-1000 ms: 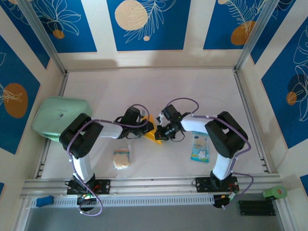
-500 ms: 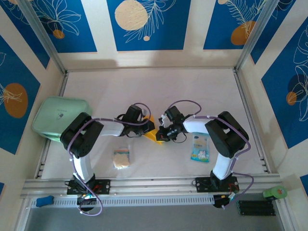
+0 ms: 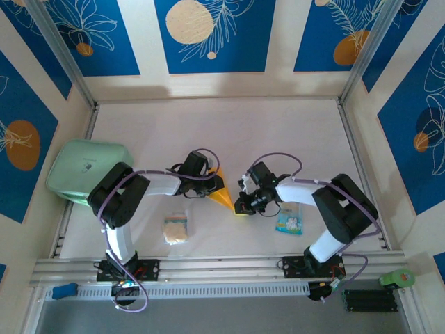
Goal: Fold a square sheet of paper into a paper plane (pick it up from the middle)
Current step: Fourth fold the wing at the center of the table.
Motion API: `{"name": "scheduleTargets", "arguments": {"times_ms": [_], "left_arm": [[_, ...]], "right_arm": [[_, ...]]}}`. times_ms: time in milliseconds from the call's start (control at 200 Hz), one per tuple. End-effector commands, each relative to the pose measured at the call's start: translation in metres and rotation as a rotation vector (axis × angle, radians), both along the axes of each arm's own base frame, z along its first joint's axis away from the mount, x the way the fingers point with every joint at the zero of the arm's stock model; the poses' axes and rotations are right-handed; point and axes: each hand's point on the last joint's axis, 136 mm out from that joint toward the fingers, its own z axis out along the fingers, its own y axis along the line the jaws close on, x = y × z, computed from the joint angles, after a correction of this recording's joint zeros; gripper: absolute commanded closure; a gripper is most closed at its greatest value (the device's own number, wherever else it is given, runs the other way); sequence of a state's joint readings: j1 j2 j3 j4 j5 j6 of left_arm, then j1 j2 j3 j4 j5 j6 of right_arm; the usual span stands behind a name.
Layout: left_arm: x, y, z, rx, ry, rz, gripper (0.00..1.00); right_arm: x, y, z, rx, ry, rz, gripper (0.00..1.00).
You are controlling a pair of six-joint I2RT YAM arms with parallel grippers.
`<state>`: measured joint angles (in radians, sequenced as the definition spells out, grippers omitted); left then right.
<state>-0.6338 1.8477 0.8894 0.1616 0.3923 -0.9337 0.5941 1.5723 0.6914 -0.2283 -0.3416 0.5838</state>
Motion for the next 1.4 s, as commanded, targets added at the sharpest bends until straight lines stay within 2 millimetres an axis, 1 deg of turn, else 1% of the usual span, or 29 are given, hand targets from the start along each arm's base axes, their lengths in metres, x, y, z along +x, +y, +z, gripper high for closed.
{"name": "scheduleTargets", "arguments": {"times_ms": [0,65,130,265,410,525,635,805,885,950,995,1136,1256,1396], "left_arm": [[-0.018,0.020,-0.037,0.129,0.096,0.001,0.79],[-0.017,0.020,-0.036,0.125,0.095,0.003,0.79],[-0.017,0.019,-0.036,0.122,0.096,0.002,0.79],[-0.016,0.016,-0.033,0.109,0.095,0.003,0.79],[-0.014,0.011,-0.029,0.087,0.089,-0.004,0.79],[-0.011,0.006,-0.022,0.060,0.076,-0.016,0.79],[-0.007,0.000,-0.008,0.029,0.042,-0.034,0.79],[-0.001,-0.006,0.030,-0.027,-0.082,-0.078,0.76],[-0.003,-0.005,0.038,-0.037,-0.133,-0.097,0.76],[-0.008,-0.001,0.035,-0.037,-0.144,-0.104,0.78],[-0.012,0.000,0.030,-0.034,-0.136,-0.110,0.80],[-0.025,-0.005,0.016,-0.028,-0.104,-0.137,0.86],[-0.028,-0.013,0.012,-0.032,-0.098,-0.165,0.88],[-0.027,-0.017,0.007,-0.025,-0.086,-0.177,0.89]], "right_arm": [[0.009,0.004,0.024,0.029,-0.057,0.001,0.97],[0.019,0.009,0.029,0.025,-0.090,-0.001,0.97],[0.028,0.014,0.029,0.021,-0.102,0.003,0.97],[0.041,0.028,0.023,0.008,-0.110,0.013,0.97],[0.045,0.035,0.009,-0.024,-0.094,0.028,0.97],[0.045,0.031,-0.004,-0.063,-0.078,0.019,0.98],[0.042,0.025,-0.016,-0.102,-0.058,0.008,0.98],[0.032,0.013,-0.034,-0.147,-0.001,-0.012,0.98],[0.028,0.008,-0.040,-0.161,0.021,-0.018,0.99],[0.025,0.005,-0.043,-0.171,0.037,-0.022,0.99],[0.023,0.004,-0.045,-0.178,0.044,-0.024,0.99],[0.022,0.001,-0.047,-0.186,0.056,-0.031,0.99],[0.024,0.001,-0.047,-0.189,0.061,-0.033,0.99],[0.023,0.002,-0.048,-0.190,0.069,-0.033,1.00]]}}
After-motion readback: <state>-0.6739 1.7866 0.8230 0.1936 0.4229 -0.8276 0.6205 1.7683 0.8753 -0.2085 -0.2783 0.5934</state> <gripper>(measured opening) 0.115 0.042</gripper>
